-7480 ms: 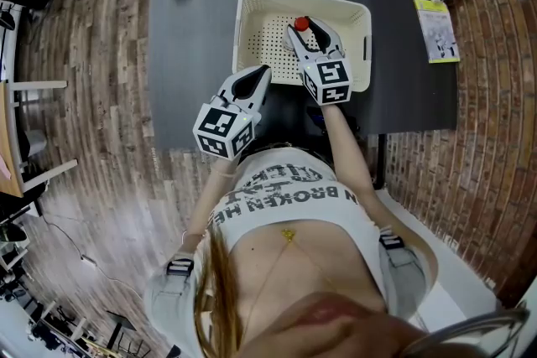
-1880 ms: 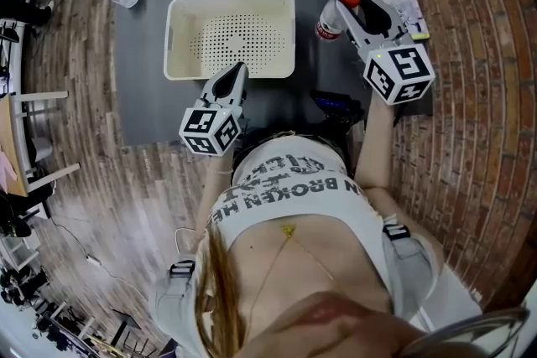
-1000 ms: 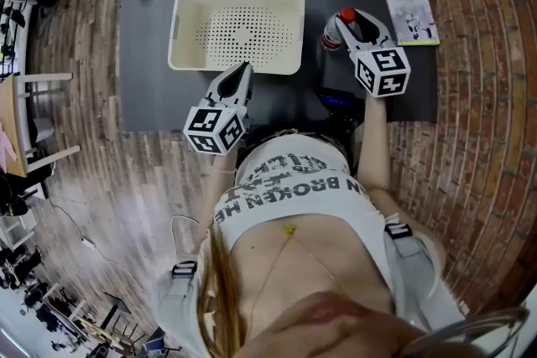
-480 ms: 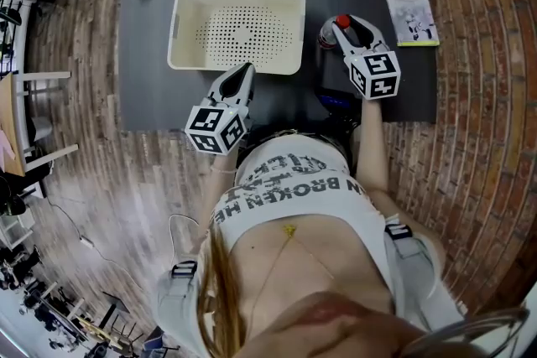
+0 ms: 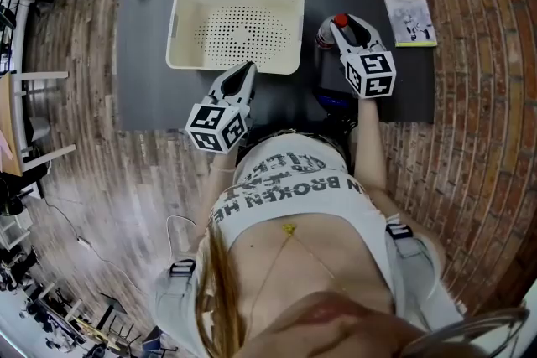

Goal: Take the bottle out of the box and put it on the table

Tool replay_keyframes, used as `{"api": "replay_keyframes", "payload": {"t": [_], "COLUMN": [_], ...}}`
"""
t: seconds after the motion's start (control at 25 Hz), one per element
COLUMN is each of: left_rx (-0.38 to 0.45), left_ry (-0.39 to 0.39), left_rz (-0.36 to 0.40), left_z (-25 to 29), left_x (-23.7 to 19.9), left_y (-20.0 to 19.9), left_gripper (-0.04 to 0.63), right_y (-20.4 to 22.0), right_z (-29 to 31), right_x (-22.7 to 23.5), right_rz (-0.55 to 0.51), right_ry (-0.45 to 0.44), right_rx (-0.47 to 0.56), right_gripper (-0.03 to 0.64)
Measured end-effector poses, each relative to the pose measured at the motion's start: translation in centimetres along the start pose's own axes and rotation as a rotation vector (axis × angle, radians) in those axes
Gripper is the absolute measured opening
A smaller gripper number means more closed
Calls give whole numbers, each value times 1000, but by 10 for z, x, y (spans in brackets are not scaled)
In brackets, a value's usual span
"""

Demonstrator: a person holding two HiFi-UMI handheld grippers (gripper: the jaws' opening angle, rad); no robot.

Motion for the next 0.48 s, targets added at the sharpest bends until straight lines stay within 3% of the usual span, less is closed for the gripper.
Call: {"api": "replay_keyframes", "payload": {"t": [0.48], "left_rx": [-2], "left_ry": [-2], "left_rz": [-15], "left_z": [-2], "left_x": [0], "left_y": [6], "left_gripper": [5], "right_y": [3], "right_z": [0], "right_x": [-1], "right_rz": [19], "right_ry": [-4], "right_rx": [9], "right_gripper": [144]}}
Point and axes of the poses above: the fingertips, and each gripper's own axes: z forward along the fingers, x to its right, y out of its underside, the point moved 6 cm from there along -z, backward along the fingers, and after that the axes turned 9 degrees about -z, right-handed, at the moved point
